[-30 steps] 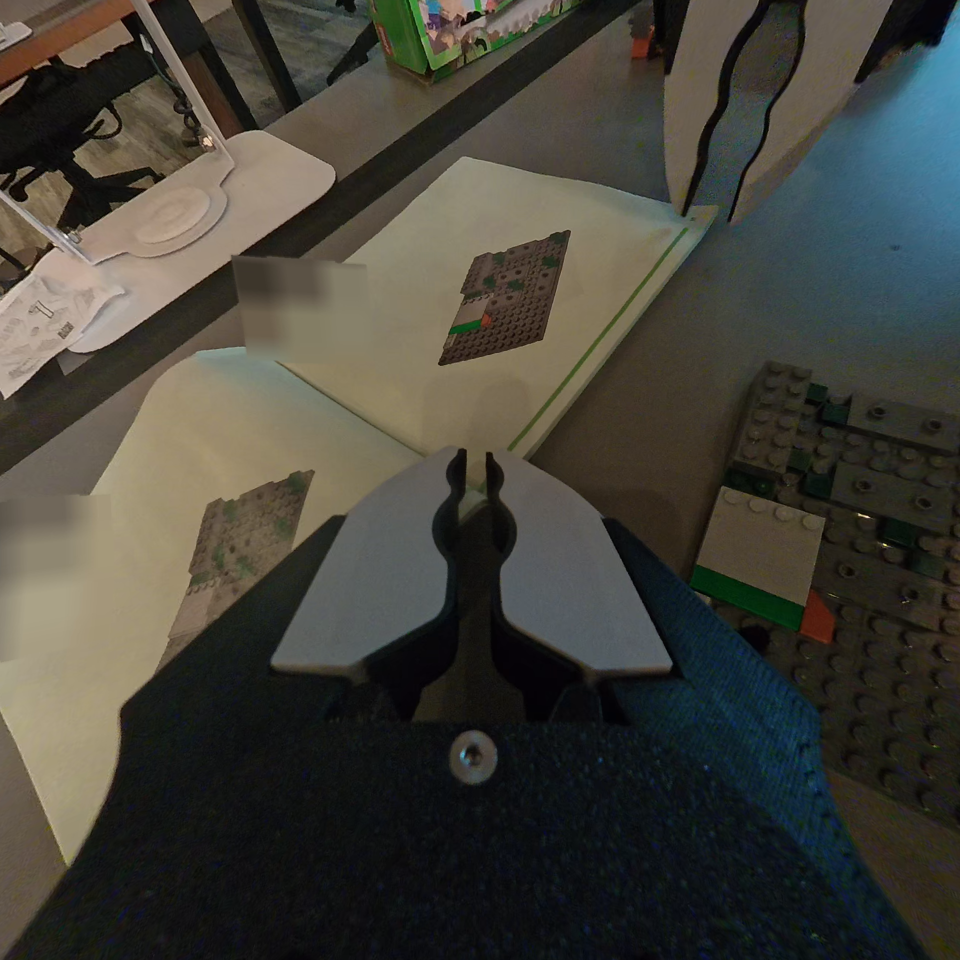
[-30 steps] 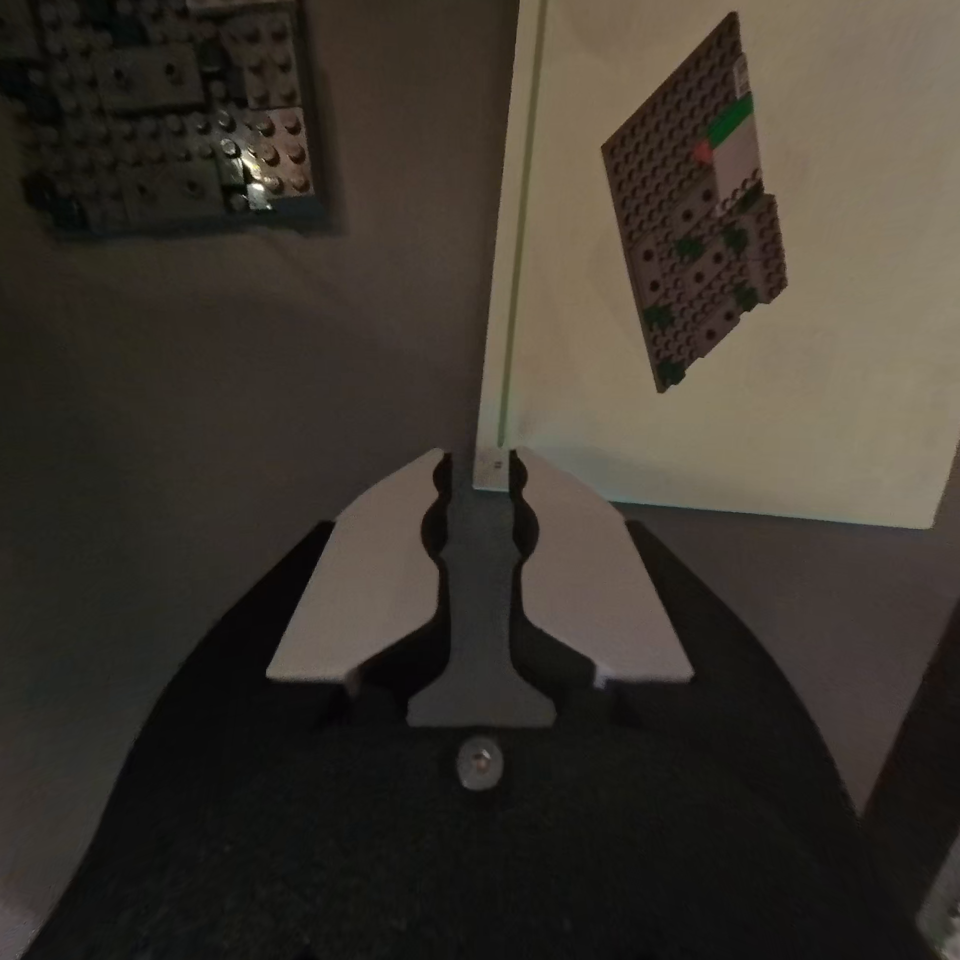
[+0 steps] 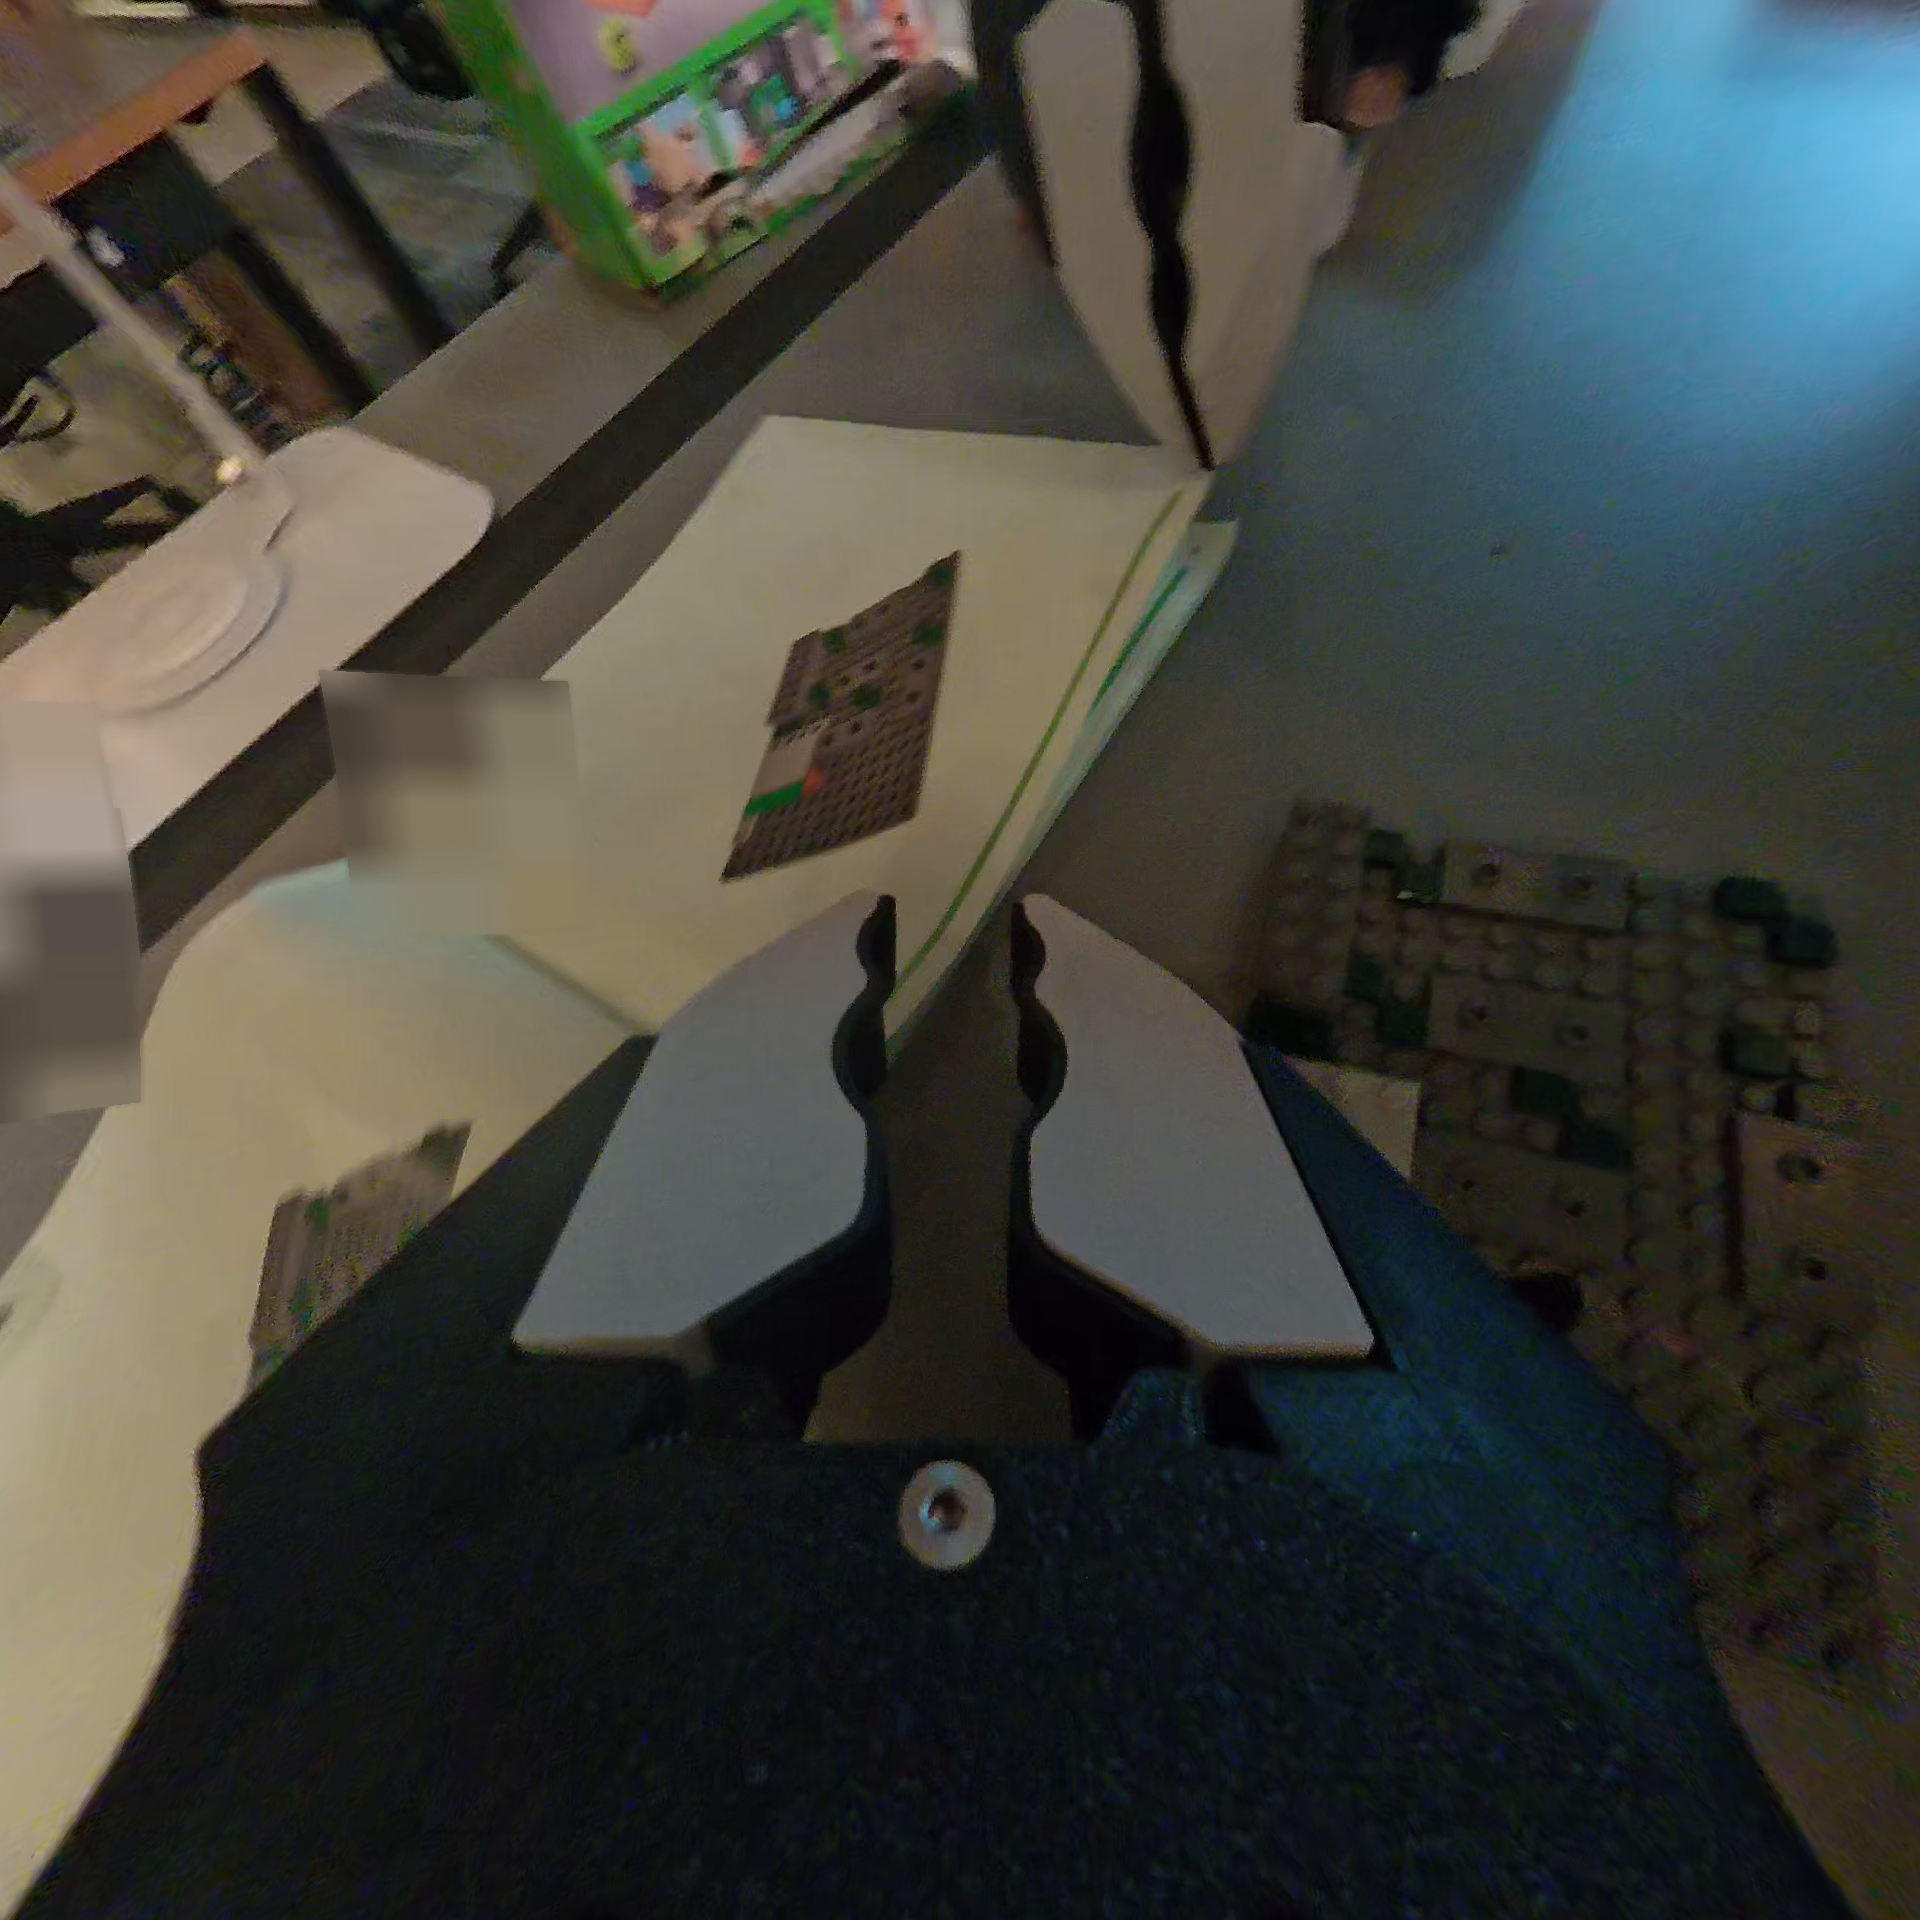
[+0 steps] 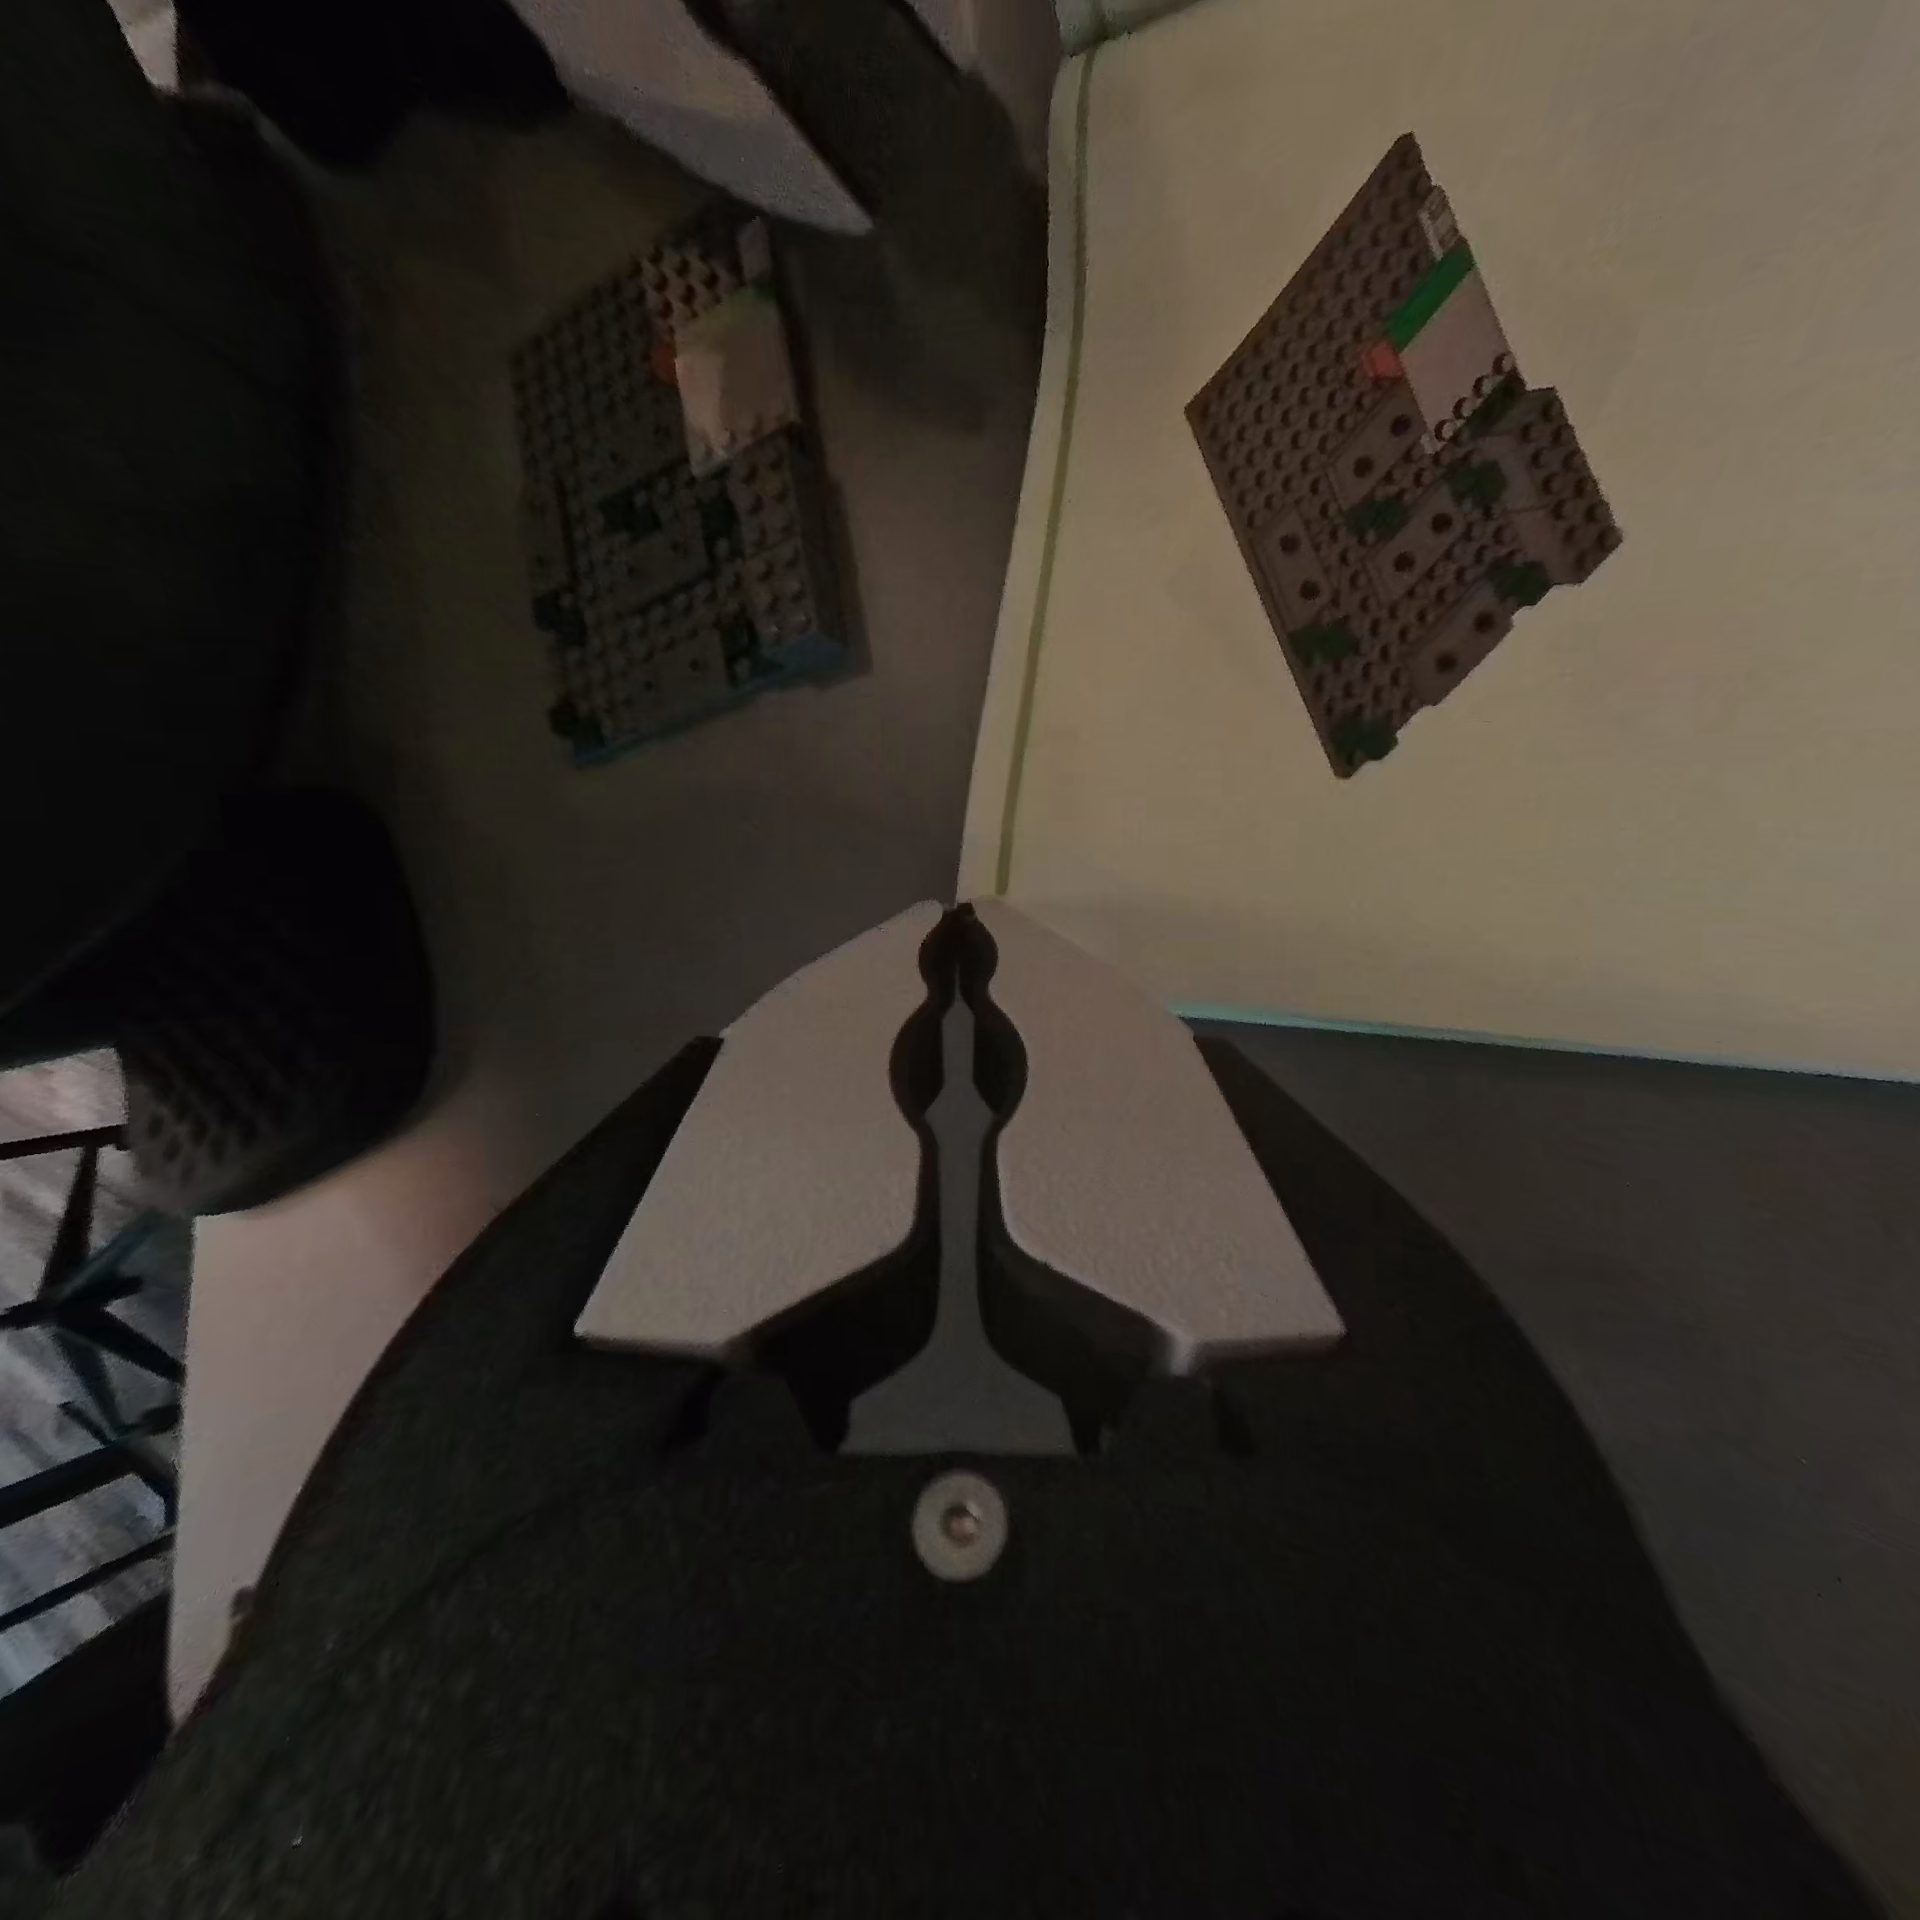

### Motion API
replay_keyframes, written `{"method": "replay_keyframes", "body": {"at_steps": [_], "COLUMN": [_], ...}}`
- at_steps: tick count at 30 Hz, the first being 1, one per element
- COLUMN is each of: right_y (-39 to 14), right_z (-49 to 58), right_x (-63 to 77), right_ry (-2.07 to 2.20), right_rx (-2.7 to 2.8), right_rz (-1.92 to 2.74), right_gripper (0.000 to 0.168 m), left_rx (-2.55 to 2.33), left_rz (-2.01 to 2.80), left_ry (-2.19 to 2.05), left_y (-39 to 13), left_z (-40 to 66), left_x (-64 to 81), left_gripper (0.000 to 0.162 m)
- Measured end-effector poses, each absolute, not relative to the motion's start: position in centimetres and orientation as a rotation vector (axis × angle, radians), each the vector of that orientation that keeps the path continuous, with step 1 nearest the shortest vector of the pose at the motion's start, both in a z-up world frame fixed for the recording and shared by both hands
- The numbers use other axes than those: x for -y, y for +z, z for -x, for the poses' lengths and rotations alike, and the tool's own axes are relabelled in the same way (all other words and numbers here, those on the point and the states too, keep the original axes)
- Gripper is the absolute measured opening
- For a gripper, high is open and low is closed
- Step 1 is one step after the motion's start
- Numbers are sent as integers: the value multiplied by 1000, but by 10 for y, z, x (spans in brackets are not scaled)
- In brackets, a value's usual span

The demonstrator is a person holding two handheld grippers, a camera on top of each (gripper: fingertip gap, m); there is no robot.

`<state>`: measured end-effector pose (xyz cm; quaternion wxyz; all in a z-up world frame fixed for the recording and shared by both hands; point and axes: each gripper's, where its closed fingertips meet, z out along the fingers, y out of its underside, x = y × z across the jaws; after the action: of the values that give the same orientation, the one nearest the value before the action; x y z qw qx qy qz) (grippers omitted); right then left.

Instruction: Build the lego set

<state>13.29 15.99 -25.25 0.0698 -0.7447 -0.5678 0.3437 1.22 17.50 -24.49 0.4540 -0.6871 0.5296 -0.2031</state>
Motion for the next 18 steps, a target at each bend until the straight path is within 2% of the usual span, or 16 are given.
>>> {"method": "replay_keyframes", "body": {"at_steps": [14,18], "right_y": [-211,-200], "right_z": [-121,-116], "right_x": [-169,-173], "right_ry": [926,898], "right_rx": [1708,1703], "right_rz": [2195,2153], "right_gripper": [0,0], "left_rx": [-1595,-1577], "left_rz": [1545,1518], "left_ry": [-331,-248], "left_y": [-252,-249], "left_z": [-81,-78], "left_x": [-190,-199], "left_gripper": [27,1]}}
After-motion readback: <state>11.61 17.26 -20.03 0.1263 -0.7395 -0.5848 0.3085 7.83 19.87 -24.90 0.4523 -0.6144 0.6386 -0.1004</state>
